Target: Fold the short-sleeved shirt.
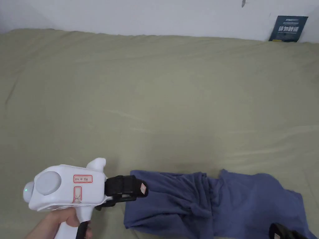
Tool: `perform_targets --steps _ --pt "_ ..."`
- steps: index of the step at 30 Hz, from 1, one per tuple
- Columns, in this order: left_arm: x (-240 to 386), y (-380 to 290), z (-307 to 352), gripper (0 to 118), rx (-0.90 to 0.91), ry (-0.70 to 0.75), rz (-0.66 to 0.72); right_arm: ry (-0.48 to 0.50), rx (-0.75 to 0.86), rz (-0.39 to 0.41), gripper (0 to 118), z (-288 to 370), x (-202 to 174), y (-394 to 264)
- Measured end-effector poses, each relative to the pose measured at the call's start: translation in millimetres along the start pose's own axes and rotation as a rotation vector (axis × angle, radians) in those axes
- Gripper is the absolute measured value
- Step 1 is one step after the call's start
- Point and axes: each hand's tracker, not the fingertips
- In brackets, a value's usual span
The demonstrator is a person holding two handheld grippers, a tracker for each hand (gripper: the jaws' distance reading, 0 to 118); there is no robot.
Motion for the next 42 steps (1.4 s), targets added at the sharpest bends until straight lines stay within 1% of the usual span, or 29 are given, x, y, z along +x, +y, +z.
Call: perform_targets --steps 1,2,3,6,7,8,9,10,11,12,13,14,18,20,22,26,28,30,34,37,42 --pt "-8.9 6.8 -10.7 116 -0.030 -0.035 0.033 0.000 -0.003 0.002 0 0.1 -0.5 0.1" --pt "-19.5 13.0 -20.3 116 -0.044 -0.102 0.074 0.003 -0.012 -0.001 0 -0.2 -0.1 0.0" --pt "-21.9 16.7 -27.5 116 -0.035 -0.161 0.082 0.011 -0.020 -0.001 0 -0.6 0.2 -0.6" --pt "-24.7 25.3 -45.4 116 -0.057 -0.272 0.119 0.014 -0.032 0.005 0 -1.9 -1.1 -1.7" --pt "-23.2 26.0 -49.4 115 -0.059 -0.284 0.135 0.013 -0.032 0.007 0 -2.0 -1.2 -2.3" --pt "-21.9 26.5 -52.8 108 -0.066 -0.282 0.135 0.011 -0.031 0.004 0 -1.7 -1.4 -2.3" --pt "-20.4 25.0 -53.6 77 -0.066 -0.283 0.136 0.013 -0.031 -0.002 0 -1.4 -1.4 -2.1" --pt "-19.2 22.3 -51.7 10 -0.055 -0.241 0.147 0.015 -0.031 -0.006 0 -0.8 -1.5 -1.9" --pt "-19.6 19.7 -56.9 9 -0.065 -0.122 0.156 0.017 -0.027 -0.008 0 0.0 -1.4 -2.5" --pt "-22.2 14.2 -57.6 9 -0.031 -0.065 0.123 0.021 -0.022 -0.007 0 1.0 -1.6 -2.7" --pt "-23.2 10.2 -54.8 9 -0.072 -0.115 0.129 0.021 -0.021 -0.003 0 1.7 -1.9 -2.6" --pt "-24.2 7.1 -46.8 9 -0.022 -0.174 0.174 0.019 -0.019 -0.001 0 2.9 -2.2 -2.4" --pt "-21.9 6.2 -9.9 9 0.009 -0.151 0.163 0.028 -0.001 0.000 0 9.0 -2.1 1.1" --pt "-29.8 5.8 17.2 9 0.053 -0.085 0.171 0.032 0.011 0.014 0 10.8 -2.7 3.3" --pt "-32.3 4.4 50.4 9 0.088 -0.046 0.236 0.042 0.017 0.013 0 11.2 -2.9 4.8" --pt "-38.1 4.8 125.7 9 0.167 0.176 0.218 0.071 0.020 0.024 0 9.8 -6.6 4.5" --pt "-25.0 8.3 146.6 9 0.192 0.309 0.230 0.091 0.017 0.026 0 8.8 -8.5 2.9" --pt "-5.2 12.3 149.3 9 0.204 0.360 0.162 0.105 0.013 0.031 0 8.5 -11.9 0.4" --pt "38.8 18.5 127.7 9 0.159 0.389 0.139 0.115 0.014 0.031 0 13.3 -14.1 -3.2" --pt "80.3 20.0 103.6 9 0.138 0.470 0.037 0.115 0.021 0.011 0 17.2 -9.4 -5.0" --pt "132.8 13.8 56.8 10 0.111 0.544 -0.058 0.114 0.026 -0.036 0 19.1 3.3 -7.6"
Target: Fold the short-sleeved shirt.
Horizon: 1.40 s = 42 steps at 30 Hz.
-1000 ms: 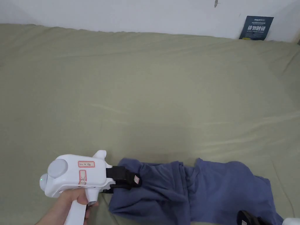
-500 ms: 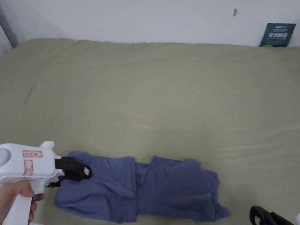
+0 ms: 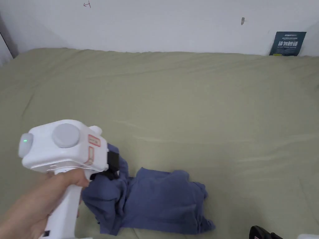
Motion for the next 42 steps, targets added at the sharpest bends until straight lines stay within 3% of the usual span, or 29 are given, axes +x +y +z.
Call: perform_targets --steps 5,9,10,11,12,13,19,21,22,23,24,29,32,35,36,38,42 --pt "72.6 -9.6 -41.9 11 -0.034 0.041 -0.142 -0.015 0.004 -0.037 0 0.5 14.3 -3.1" --pt "129.9 -26.5 -88.5 24 -0.057 0.027 -0.240 -0.045 0.001 -0.081 0 1.5 27.5 -6.7" --pt "137.9 -28.4 -103.0 74 -0.084 0.011 -0.261 -0.057 -0.001 -0.096 0 2.3 30.7 -7.3" --pt "146.3 -33.7 -113.4 111 -0.122 -0.018 -0.253 -0.063 -0.004 -0.107 0 3.5 33.6 -7.3" --pt "156.2 -39.7 -114.1 118 -0.123 -0.087 -0.257 -0.072 -0.005 -0.122 0 5.4 36.9 -7.4" --pt "159.6 -39.9 -114.5 111 -0.123 -0.100 -0.251 -0.077 -0.002 -0.130 0 7.6 39.8 -7.8" --pt "123.5 -25.5 -66.6 110 -0.064 -0.215 -0.161 -0.099 -0.001 -0.159 0 8.3 51.0 -8.2" --pt "94.0 -21.2 -48.6 97 -0.027 -0.316 -0.098 -0.095 -0.006 -0.163 0 4.7 50.9 -7.8" --pt "79.9 -20.4 -44.1 57 -0.013 -0.376 -0.068 -0.095 -0.008 -0.162 0 3.3 50.1 -7.2" --pt "63.0 -20.3 -42.3 9 -0.007 -0.465 -0.053 -0.093 -0.009 -0.161 0 1.9 48.7 -6.5" --pt "52.9 -18.7 -45.4 0 -0.038 -0.508 -0.047 -0.088 -0.010 -0.159 0 0.3 47.4 -6.3" --pt "32.1 -29.4 -82.7 0 -0.097 -0.586 -0.065 -0.074 -0.034 -0.141 0 -9.9 38.3 -4.4" --pt "35.8 -43.7 -139.3 0 -0.202 -0.744 0.021 -0.061 -0.053 -0.135 0 -12.4 33.1 -4.3" --pt "37.6 -54.9 -181.1 0 -0.233 -0.624 0.009 -0.070 -0.078 -0.116 0 -11.9 28.7 -4.6" --pt "35.5 -57.2 -187.1 0 -0.220 -0.656 0.018 -0.063 -0.088 -0.111 0 -11.9 28.0 -4.0" --pt "30.4 -50.5 -175.1 0 -0.193 -0.723 0.046 -0.027 -0.104 -0.078 0 -14.3 26.0 -2.8" --pt "13.7 -41.7 -124.8 0 -0.119 -0.685 -0.008 0.028 -0.149 -0.016 0 -37.4 10.8 11.5"
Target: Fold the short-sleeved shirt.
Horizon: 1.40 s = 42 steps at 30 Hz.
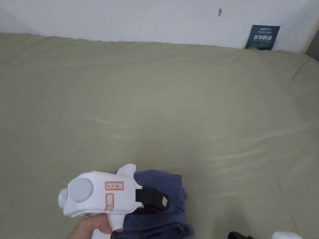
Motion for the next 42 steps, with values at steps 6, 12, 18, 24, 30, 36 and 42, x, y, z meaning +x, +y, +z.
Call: perform_targets --steps 6,12,18,24,30,36,42 --pt "-8.5 -6.8 93.7 0 0.167 0.227 -0.037 0.303 -0.107 0.042 0 -75.3 -44.5 50.0" --pt "-43.9 -12.0 130.2 0 0.180 0.391 -0.041 0.575 -0.336 -0.157 0 -186.4 -46.7 70.9" --pt "-81.2 -3.8 129.4 0 0.146 0.201 0.083 0.789 -0.401 -0.396 0 -221.6 36.6 39.9" --pt "-103.4 10.6 108.3 109 0.116 -0.029 0.131 0.785 -0.408 -0.463 0 -221.5 46.6 35.1" --pt "-120.9 17.1 65.4 107 0.009 -0.152 0.177 0.796 -0.404 -0.503 0 -223.3 47.8 31.9" --pt "-125.1 19.5 29.5 80 0.012 -0.243 0.178 0.803 -0.408 -0.536 0 -225.9 50.2 31.0" --pt "-132.3 20.7 47.8 25 -0.006 -0.159 0.135 0.738 -0.390 -0.408 0 -203.8 35.4 48.4"
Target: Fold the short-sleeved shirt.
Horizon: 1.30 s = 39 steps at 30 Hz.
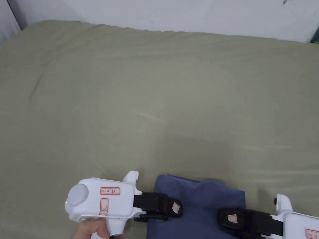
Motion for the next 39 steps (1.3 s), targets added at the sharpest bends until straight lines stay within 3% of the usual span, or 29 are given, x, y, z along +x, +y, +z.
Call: perform_targets --steps 2,5,11,14,17,23,24,26,27,31,33,34,36,39 --pt "1.1 5.5 17.2 25 0.001 -0.004 0.008 -0.027 0.013 0.059 0 6.4 -16.2 -1.0" --pt "3.4 23.6 73.6 25 0.032 0.110 -0.048 -0.046 0.025 0.122 0 16.8 -35.1 -2.1" --pt "-27.5 76.5 232.2 25 0.116 0.364 -0.027 -0.079 0.042 0.176 0 16.7 -61.7 -8.0" --pt "-49.1 107.4 286.8 25 0.101 0.437 -0.010 -0.092 0.058 0.175 0 20.0 -53.9 -4.6" --pt "-64.2 129.2 308.8 25 0.117 0.411 0.042 -0.109 0.069 0.163 0 17.0 -55.1 -2.5" --pt "-65.8 143.4 303.5 28 0.084 0.437 -0.009 -0.137 0.075 0.149 0 16.0 -49.1 6.1" --pt "-60.9 142.8 303.2 37 0.069 0.465 -0.027 -0.141 0.078 0.150 0 17.8 -44.5 7.9" --pt "-52.4 139.7 307.2 105 0.113 0.515 -0.075 -0.136 0.085 0.148 0 21.6 -40.9 9.7" --pt "-48.4 137.3 310.2 118 0.137 0.548 -0.083 -0.132 0.087 0.148 0 23.6 -40.6 10.4" --pt "-23.6 122.3 323.1 117 0.249 0.650 -0.071 -0.142 0.107 0.167 0 31.7 -48.1 12.5" --pt "-11.7 115.8 325.5 111 0.283 0.706 -0.055 -0.136 0.114 0.190 0 37.0 -48.4 12.9" --pt "-2.1 108.2 325.0 89 0.315 0.704 -0.051 -0.139 0.122 0.204 0 40.3 -52.6 13.2" --pt "23.8 93.5 316.9 0 0.405 0.657 -0.104 -0.189 0.161 0.277 0 49.7 -75.5 14.5" --pt "81.0 85.5 275.9 0 0.456 0.726 -0.214 -0.323 0.262 0.386 0 61.2 -112.3 14.1"
